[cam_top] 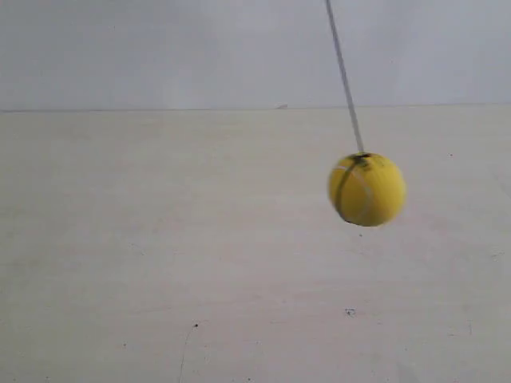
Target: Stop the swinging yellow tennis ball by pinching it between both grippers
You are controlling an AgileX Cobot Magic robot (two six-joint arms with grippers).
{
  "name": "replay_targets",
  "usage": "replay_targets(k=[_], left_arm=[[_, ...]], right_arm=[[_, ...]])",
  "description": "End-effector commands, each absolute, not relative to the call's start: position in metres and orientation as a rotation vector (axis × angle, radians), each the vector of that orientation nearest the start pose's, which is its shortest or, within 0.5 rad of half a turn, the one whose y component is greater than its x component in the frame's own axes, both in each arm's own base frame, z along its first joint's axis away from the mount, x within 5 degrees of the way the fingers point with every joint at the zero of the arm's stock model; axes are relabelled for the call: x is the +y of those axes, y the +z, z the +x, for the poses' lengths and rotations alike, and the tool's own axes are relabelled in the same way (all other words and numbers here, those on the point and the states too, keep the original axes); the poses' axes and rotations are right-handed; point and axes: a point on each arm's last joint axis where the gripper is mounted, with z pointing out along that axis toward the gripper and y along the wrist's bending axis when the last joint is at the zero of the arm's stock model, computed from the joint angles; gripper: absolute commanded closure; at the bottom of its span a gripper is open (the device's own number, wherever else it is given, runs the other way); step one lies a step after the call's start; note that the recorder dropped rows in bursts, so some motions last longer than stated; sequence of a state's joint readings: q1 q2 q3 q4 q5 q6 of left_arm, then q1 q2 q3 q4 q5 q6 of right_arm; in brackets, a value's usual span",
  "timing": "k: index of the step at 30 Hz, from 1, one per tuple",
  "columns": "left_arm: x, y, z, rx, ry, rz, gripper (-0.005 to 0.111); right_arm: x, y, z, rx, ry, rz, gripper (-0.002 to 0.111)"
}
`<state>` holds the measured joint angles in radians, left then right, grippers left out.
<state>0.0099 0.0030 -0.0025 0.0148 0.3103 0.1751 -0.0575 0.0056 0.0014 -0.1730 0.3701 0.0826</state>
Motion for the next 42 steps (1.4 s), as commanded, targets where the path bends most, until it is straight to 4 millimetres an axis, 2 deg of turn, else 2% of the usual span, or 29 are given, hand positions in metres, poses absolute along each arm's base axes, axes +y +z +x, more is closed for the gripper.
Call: replay_targets(k=[1, 5, 9, 12, 16, 20, 22, 23, 24, 26, 28, 31, 34, 38, 40, 42], left_arm=[[0.001, 0.185, 0.054, 1.786, 0.164, 0.169, 0.102], [0.002, 0.191, 0.055, 1.711, 0.252, 0.251, 0.102], [0.000, 0.204, 0.056, 1.574, 0.169, 0.157, 0.102], [0.001, 0.215, 0.056, 1.461, 0.170, 0.133, 0.102], [0.002, 0.230, 0.053, 1.290, 0.130, 0.067, 0.102], [0.002, 0.239, 0.050, 1.187, -0.108, -0.108, 0.102], [0.002, 0.241, 0.049, 1.148, -0.300, -0.234, 0.102], [0.002, 0.242, 0.049, 1.124, -0.438, -0.323, 0.102], [0.002, 0.243, 0.048, 1.101, -0.482, -0.346, 0.102], [0.000, 0.250, 0.045, 1.022, -0.522, -0.303, 0.102], [-0.010, 0.259, 0.042, 1.034, -0.519, -0.174, 0.102], [-0.022, 0.273, 0.041, 1.056, -0.563, -0.035, 0.102], [-0.040, 0.284, 0.048, 1.078, -0.628, 0.191, 0.102], [-0.054, 0.272, 0.072, 1.223, -0.682, 0.350, 0.102], [-0.059, 0.260, 0.089, 1.321, -0.681, 0.445, 0.102], [-0.061, 0.256, 0.096, 1.345, -0.701, 0.464, 0.102]], right_arm=[[-0.009, 0.182, 0.053, 1.837, -0.155, 0.020, 0.108], [-0.008, 0.189, 0.054, 1.758, -0.150, 0.008, 0.108], [-0.007, 0.194, 0.055, 1.703, -0.155, -0.006, 0.108], [-0.006, 0.199, 0.056, 1.641, -0.159, -0.022, 0.108], [-0.004, 0.211, 0.056, 1.509, -0.115, -0.012, 0.108], [-0.001, 0.227, 0.054, 1.323, 0.037, 0.081, 0.108], [-0.001, 0.233, 0.052, 1.248, 0.172, 0.163, 0.108], [0.000, 0.239, 0.050, 1.170, 0.317, 0.243, 0.108], [0.000, 0.242, 0.049, 1.130, 0.371, 0.263, 0.108], [0.003, 0.250, 0.045, 1.045, 0.405, 0.225, 0.108], [0.007, 0.251, 0.045, 1.069, 0.399, 0.166, 0.108], [0.012, 0.265, 0.043, 1.068, 0.426, 0.114, 0.108], [0.020, 0.283, 0.053, 1.148, 0.430, 0.018, 0.108], [0.038, 0.289, 0.077, 1.306, 0.526, -0.184, 0.108], [0.048, 0.281, 0.095, 1.408, 0.604, -0.306, 0.108], [0.052, 0.277, 0.105, 1.445, 0.658, -0.354, 0.108]])
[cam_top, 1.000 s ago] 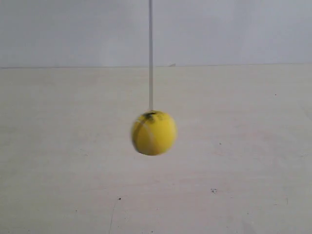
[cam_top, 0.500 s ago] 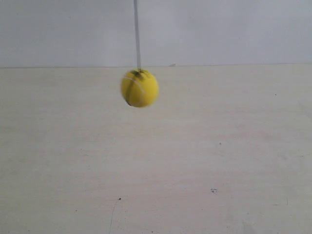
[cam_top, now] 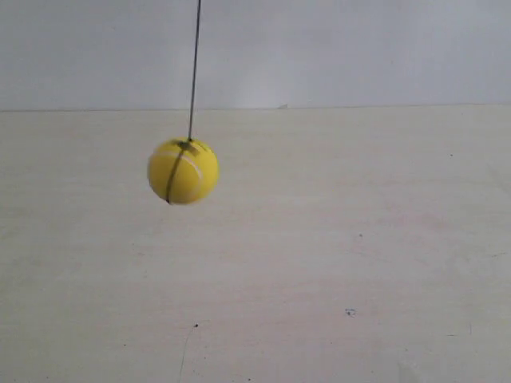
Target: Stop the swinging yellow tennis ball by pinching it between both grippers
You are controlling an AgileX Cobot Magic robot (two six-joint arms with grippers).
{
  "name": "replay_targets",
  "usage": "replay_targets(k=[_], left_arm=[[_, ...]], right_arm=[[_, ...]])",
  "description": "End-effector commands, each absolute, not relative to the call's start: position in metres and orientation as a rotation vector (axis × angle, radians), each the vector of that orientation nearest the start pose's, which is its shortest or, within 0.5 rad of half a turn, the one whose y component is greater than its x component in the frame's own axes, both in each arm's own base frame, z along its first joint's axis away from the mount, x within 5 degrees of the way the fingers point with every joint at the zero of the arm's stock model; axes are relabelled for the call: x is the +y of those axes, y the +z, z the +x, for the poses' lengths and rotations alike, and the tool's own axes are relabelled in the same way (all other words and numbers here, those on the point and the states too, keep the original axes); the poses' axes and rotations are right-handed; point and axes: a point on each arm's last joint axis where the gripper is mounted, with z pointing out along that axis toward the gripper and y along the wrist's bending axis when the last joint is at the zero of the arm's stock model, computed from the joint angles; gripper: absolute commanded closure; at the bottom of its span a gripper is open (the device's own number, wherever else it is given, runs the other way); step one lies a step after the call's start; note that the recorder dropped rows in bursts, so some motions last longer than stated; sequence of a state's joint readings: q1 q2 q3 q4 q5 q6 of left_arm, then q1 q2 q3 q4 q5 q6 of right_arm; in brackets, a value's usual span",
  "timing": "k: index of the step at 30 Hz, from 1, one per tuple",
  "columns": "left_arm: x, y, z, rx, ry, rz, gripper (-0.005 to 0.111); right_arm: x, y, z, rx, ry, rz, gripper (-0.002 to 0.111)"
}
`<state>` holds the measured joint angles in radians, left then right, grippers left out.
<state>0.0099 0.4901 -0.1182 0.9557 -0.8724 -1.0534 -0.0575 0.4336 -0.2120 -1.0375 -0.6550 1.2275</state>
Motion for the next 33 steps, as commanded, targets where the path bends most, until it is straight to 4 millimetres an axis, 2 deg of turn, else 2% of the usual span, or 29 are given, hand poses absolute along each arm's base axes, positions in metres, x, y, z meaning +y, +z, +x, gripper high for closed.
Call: replay_targets(k=[1, 9, 14, 18, 21, 25, 29, 33], left_arm=[[-0.062, 0.253, 0.101, 1.357, -0.705, 0.476, 0.102], [-0.066, 0.227, 0.130, 1.442, -0.682, 0.595, 0.102], [-0.069, 0.209, 0.144, 1.455, -0.741, 0.643, 0.102], [-0.072, 0.196, 0.162, 1.522, -0.757, 0.655, 0.102], [-0.079, 0.190, 0.174, 1.554, -0.807, 0.685, 0.102], [-0.092, 0.183, 0.182, 1.562, -0.867, 0.781, 0.102], [-0.100, 0.181, 0.181, 1.529, -0.866, 0.862, 0.102], [-0.098, 0.183, 0.186, 1.536, -0.842, 0.781, 0.102]], right_arm=[[0.055, 0.274, 0.110, 1.464, 0.679, -0.388, 0.108], [0.064, 0.243, 0.147, 1.513, 0.793, -0.568, 0.108], [0.067, 0.223, 0.163, 1.485, 0.824, -0.656, 0.108], [0.065, 0.205, 0.176, 1.551, 0.817, -0.626, 0.108], [0.069, 0.202, 0.185, 1.562, 0.837, -0.652, 0.108], [0.082, 0.199, 0.185, 1.549, 0.879, -0.729, 0.108], [0.091, 0.199, 0.181, 1.523, 0.896, -0.787, 0.108], [0.100, 0.200, 0.176, 1.501, 0.928, -0.833, 0.108]])
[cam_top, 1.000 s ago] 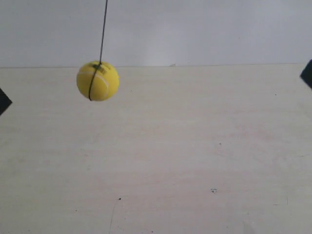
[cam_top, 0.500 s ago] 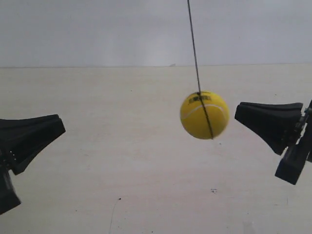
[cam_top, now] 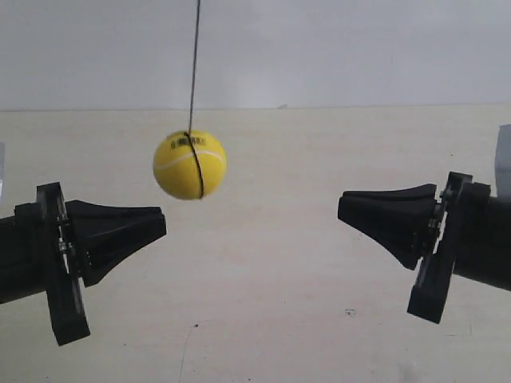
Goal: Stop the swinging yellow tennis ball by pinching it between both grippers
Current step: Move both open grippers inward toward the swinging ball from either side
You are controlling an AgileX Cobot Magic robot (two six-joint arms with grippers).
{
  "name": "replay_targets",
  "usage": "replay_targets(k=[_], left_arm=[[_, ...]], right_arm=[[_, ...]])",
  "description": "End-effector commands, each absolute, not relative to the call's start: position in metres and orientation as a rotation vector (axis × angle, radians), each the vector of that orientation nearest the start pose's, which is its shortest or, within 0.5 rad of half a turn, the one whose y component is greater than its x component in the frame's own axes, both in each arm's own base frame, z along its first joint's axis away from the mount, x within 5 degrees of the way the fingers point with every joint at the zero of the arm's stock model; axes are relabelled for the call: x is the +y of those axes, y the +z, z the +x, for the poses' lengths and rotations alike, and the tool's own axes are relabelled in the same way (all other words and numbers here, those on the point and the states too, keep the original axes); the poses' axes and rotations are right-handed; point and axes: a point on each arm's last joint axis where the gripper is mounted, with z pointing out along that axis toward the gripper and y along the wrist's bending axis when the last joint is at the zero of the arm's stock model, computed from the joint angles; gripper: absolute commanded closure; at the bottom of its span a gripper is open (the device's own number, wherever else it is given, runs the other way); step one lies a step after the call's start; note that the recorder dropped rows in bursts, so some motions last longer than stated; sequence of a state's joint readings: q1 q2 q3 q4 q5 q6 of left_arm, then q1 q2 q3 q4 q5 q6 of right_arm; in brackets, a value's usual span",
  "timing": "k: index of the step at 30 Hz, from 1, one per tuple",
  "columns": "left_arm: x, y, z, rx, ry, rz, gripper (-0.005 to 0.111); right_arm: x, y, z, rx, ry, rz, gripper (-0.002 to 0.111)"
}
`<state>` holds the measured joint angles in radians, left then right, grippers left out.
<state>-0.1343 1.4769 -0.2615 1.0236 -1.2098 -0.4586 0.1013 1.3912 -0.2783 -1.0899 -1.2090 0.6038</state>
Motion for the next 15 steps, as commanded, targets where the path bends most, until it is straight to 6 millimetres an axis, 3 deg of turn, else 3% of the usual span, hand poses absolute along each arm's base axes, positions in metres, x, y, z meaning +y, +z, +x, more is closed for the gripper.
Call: replay_targets(k=[1, 7, 12, 15], left_arm=[[-0.097, 0.184, 0.187, 1.537, -0.836, 0.760, 0.102], [-0.100, 0.202, 0.183, 1.442, -0.816, 0.805, 0.102], [-0.124, 0.222, 0.178, 1.310, -0.867, 0.899, 0.102], [-0.127, 0.226, 0.179, 1.274, -0.849, 0.916, 0.102]], right_arm=[[0.105, 0.200, 0.174, 1.477, 0.925, -0.867, 0.108], [0.112, 0.204, 0.174, 1.415, 0.876, -0.876, 0.108], [0.110, 0.205, 0.176, 1.421, 0.869, -0.833, 0.108], [0.110, 0.205, 0.176, 1.421, 0.869, -0.833, 0.108]])
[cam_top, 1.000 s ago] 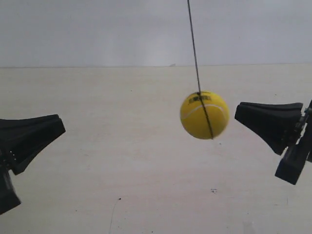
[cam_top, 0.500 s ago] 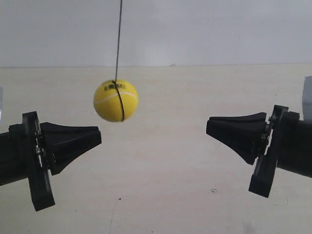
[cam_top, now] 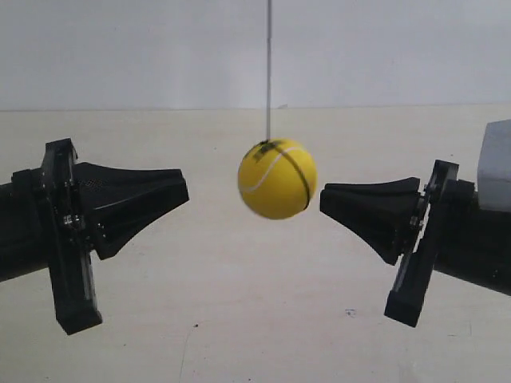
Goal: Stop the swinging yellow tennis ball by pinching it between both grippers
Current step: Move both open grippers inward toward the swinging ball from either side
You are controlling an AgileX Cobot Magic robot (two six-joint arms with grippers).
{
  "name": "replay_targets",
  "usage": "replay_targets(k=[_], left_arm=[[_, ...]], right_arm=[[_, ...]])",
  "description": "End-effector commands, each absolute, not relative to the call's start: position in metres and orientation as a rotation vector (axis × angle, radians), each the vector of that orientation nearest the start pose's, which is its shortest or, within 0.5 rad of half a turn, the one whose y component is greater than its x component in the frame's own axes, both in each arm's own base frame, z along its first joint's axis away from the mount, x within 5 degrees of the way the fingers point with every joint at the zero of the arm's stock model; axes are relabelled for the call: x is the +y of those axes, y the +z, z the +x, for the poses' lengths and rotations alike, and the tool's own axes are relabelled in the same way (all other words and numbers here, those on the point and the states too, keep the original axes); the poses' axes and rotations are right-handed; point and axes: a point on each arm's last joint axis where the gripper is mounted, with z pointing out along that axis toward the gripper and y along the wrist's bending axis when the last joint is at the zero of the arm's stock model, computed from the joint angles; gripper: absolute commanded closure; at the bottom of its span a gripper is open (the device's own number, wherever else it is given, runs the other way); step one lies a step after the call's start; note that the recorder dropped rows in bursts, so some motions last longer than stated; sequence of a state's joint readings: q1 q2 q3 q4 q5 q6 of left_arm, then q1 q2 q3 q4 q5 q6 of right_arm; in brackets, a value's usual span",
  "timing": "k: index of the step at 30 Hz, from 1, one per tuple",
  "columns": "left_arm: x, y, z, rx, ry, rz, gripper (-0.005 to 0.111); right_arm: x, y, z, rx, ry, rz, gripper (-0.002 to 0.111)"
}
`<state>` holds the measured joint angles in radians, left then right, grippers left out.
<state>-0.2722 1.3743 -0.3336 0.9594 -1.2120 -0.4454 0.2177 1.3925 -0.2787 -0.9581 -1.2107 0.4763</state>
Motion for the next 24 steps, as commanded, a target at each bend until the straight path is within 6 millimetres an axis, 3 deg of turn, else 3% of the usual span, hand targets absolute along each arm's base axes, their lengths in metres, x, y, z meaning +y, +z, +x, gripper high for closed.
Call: replay_targets(k=[1, 8, 24], left_arm=[[-0.1277, 0.2263, 0.1793, 1.268, -0.844, 0.917, 0.102], [-0.1303, 0.2225, 0.1733, 1.252, -0.858, 1.014, 0.102], [-0.1308, 0.2217, 0.1719, 1.254, -0.869, 1.030, 0.102]], right_arm=[[0.1105, 0.2049, 0.1763, 1.421, 0.869, -0.833, 0.108], [0.1113, 0.2041, 0.1747, 1.440, 0.905, -0.833, 0.108], [0.1119, 0.2037, 0.1739, 1.461, 0.940, -0.818, 0.108]])
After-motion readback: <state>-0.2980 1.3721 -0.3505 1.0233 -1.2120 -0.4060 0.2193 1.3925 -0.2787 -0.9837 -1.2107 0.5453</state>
